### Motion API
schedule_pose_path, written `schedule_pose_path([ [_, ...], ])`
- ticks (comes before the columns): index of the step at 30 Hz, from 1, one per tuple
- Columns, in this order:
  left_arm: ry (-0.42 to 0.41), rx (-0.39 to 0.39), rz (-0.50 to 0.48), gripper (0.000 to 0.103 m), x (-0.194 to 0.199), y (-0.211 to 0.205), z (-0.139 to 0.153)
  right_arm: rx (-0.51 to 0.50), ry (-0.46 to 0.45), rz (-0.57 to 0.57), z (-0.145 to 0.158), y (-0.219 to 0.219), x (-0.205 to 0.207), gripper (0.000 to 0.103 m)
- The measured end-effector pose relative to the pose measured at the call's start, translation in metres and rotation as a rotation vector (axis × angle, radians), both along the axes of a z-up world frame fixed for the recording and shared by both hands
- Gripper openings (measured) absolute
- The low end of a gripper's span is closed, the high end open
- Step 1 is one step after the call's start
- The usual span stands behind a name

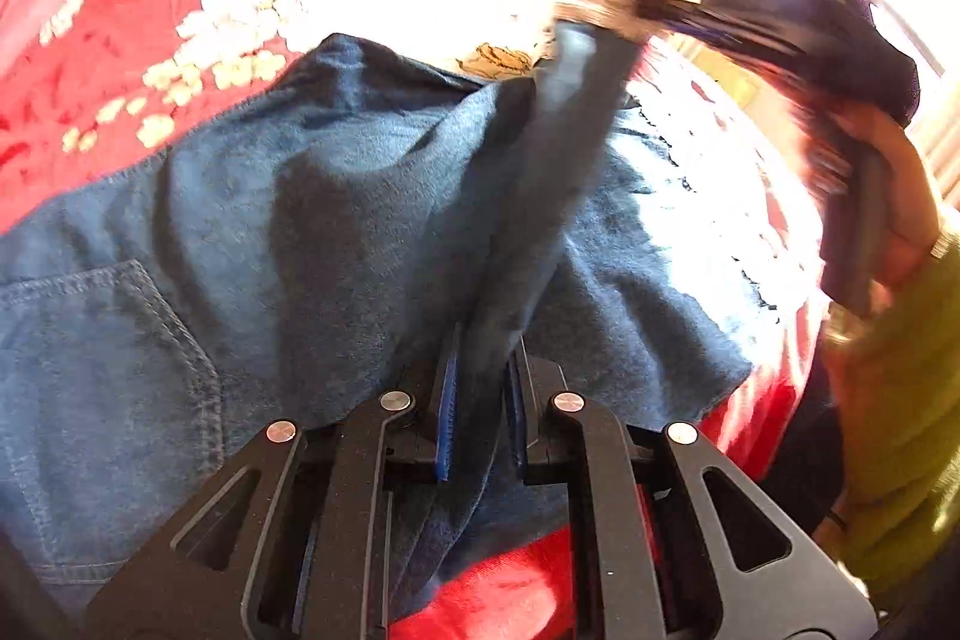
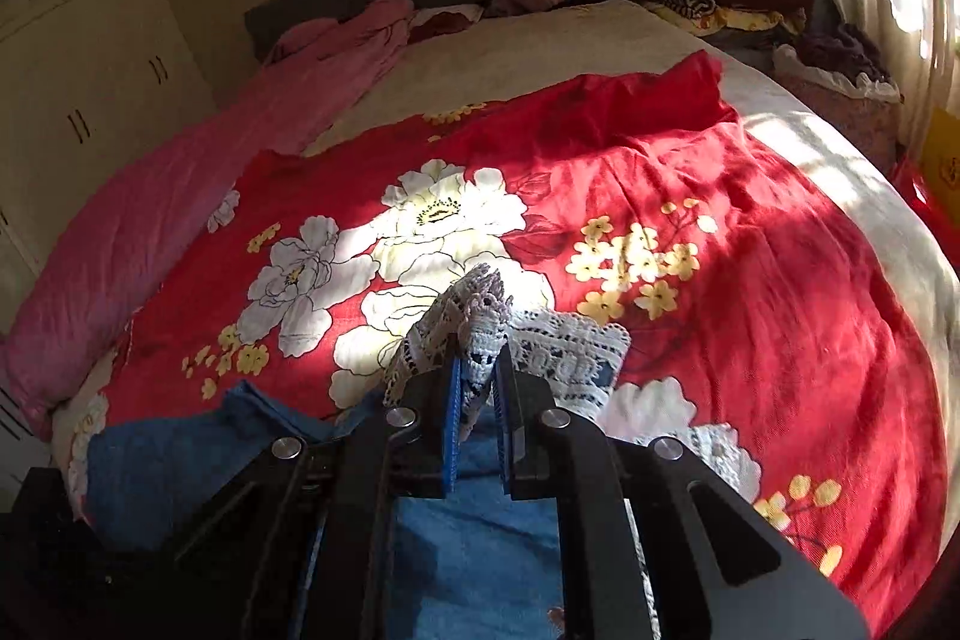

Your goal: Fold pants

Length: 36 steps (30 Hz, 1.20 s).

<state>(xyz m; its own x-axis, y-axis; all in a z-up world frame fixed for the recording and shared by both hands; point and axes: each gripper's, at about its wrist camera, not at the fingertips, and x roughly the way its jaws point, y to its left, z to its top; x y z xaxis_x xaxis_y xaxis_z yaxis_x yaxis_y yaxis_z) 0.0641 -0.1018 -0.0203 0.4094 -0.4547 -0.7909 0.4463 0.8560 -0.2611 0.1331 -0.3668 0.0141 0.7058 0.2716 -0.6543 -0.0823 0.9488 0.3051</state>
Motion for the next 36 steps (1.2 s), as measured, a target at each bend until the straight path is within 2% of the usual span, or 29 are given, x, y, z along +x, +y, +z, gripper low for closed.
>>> schedule_pose_path([
  [2, -0.056, 0.056, -0.001, 0.0, -0.006, -0.001, 0.004, 0.047, 0.004, -0.021, 0.001, -0.017, -0.024, 0.009],
  [4, -0.115, 0.096, -0.009, 0.0, -0.013, -0.004, 0.011, 0.082, -0.01, -0.031, 0.004, -0.027, -0.05, 0.009],
  [7, -0.173, 0.134, -0.027, 0.0, -0.025, -0.005, 0.018, 0.066, -0.026, -0.036, 0.008, -0.032, -0.083, 0.009],
  [10, -0.214, 0.169, -0.042, 0.0, -0.039, -0.003, 0.025, 0.028, 0.0, -0.023, 0.002, -0.031, -0.112, 0.009],
  [12, -0.21, 0.176, -0.056, 0.0, -0.035, -0.002, 0.028, 0.012, 0.047, -0.015, -0.01, -0.031, -0.129, 0.009],
  [17, -0.183, 0.201, -0.097, 0.0, -0.04, -0.008, 0.009, 0.022, 0.161, -0.033, -0.043, -0.036, -0.15, 0.009],
  [31, -0.167, 0.275, -0.175, 0.0, -0.054, -0.021, -0.007, 0.023, 0.208, -0.064, -0.056, -0.048, -0.161, 0.009],
  [34, -0.164, 0.286, -0.174, 0.002, -0.056, -0.021, -0.008, 0.013, 0.214, -0.075, -0.052, -0.051, -0.163, 0.017],
  [35, -0.156, 0.271, -0.171, 0.004, -0.057, -0.018, -0.006, -0.017, 0.2, -0.094, -0.047, -0.052, -0.166, 0.028],
  [36, -0.147, 0.261, -0.17, 0.006, -0.059, -0.015, -0.003, -0.06, 0.174, -0.122, -0.039, -0.054, -0.17, 0.034],
])
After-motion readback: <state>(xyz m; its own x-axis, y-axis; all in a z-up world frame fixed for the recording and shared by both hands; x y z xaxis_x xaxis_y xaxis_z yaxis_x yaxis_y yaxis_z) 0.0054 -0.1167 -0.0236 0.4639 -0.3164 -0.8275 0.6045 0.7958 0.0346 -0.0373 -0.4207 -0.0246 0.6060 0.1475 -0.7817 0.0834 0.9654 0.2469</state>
